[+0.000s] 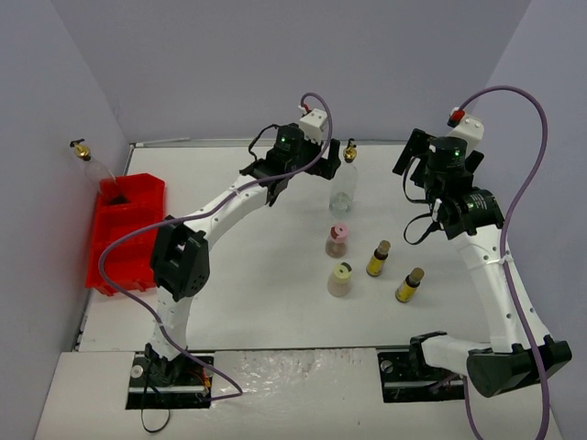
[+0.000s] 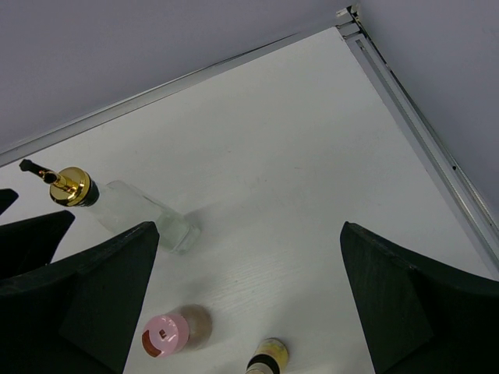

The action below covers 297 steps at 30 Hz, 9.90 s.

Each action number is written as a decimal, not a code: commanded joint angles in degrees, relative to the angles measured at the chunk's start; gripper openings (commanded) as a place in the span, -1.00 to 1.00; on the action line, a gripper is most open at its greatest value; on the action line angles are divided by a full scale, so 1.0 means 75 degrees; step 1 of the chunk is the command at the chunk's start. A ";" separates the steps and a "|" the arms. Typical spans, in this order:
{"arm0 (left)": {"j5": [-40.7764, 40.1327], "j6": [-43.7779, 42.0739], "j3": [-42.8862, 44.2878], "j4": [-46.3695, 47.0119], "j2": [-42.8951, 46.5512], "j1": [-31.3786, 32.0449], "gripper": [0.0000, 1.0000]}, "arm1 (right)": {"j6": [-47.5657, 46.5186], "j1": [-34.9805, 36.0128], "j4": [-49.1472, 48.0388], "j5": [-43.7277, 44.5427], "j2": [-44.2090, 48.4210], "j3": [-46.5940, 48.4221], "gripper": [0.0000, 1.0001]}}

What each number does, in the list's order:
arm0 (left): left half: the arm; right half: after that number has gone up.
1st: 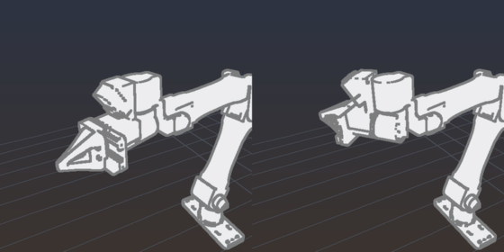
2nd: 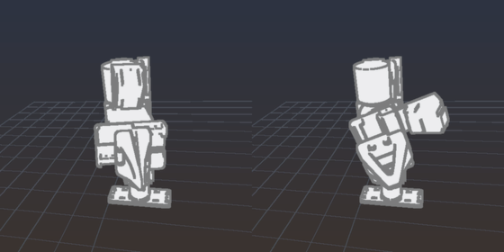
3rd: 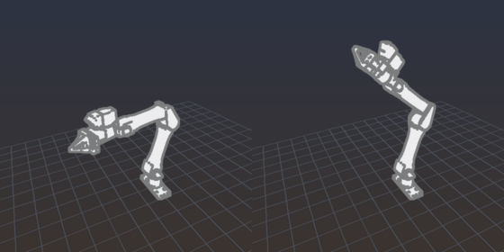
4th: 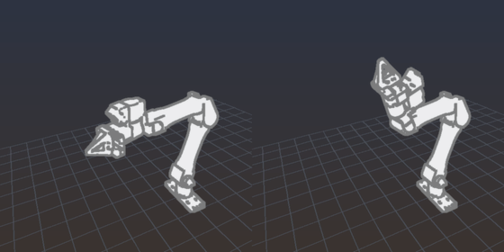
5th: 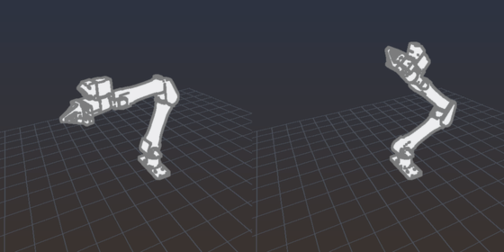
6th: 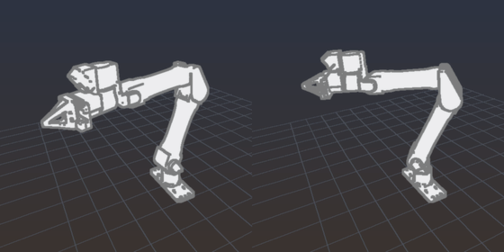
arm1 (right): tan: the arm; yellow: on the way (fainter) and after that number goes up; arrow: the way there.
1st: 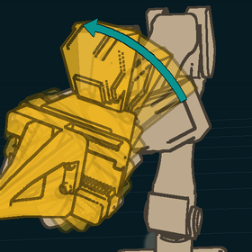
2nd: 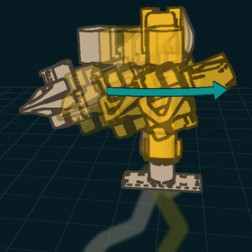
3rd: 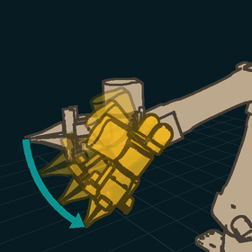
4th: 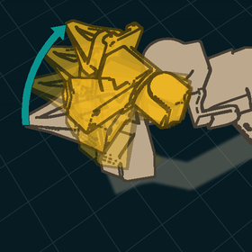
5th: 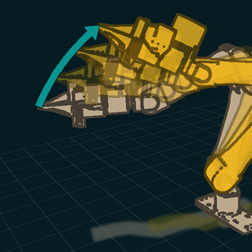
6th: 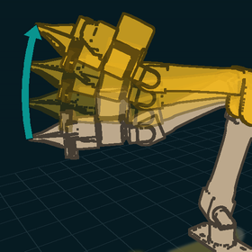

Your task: Organize the condiment bottles

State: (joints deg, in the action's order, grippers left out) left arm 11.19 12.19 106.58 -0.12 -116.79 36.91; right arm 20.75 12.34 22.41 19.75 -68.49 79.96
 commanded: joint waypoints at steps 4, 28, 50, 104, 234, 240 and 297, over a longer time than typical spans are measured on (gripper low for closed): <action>0.0670 -0.0130 -0.0277 0.0672 0.0759 0.0025 0.81 | -0.0025 -0.0048 -0.0246 0.0191 0.0135 0.0155 1.00; 0.2217 -0.0080 0.0628 0.0829 -0.0272 0.0104 0.81 | -0.0093 -0.0040 -0.0246 0.0097 0.0085 0.0190 1.00; 0.2092 -0.0354 0.1951 0.0330 -0.1559 0.0282 0.43 | -0.0144 -0.0050 -0.0256 0.0022 0.0142 0.0156 1.00; -0.1492 -0.0694 -0.4824 0.3417 0.4381 -0.6482 -1.00 | 0.0096 0.0154 -0.1915 -0.1495 -0.0494 -0.1344 1.00; -0.0619 0.1084 -0.6229 0.1064 0.5190 0.2170 0.67 | 0.0226 0.0270 -0.1248 -0.1411 0.0144 -0.1346 1.00; -0.0826 0.0954 -0.5779 0.1225 0.4338 0.2880 0.68 | 0.0190 0.0242 -0.1176 -0.1367 0.0159 -0.1353 1.00; -0.8041 0.1089 -0.4588 -0.3132 0.6641 0.0876 -1.00 | 0.0122 0.0206 -0.1114 -0.1526 0.0085 -0.1275 1.00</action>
State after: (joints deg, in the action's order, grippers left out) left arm -46.99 20.97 73.58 -21.96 -70.51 54.73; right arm 22.26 14.17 16.13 8.12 -67.48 67.32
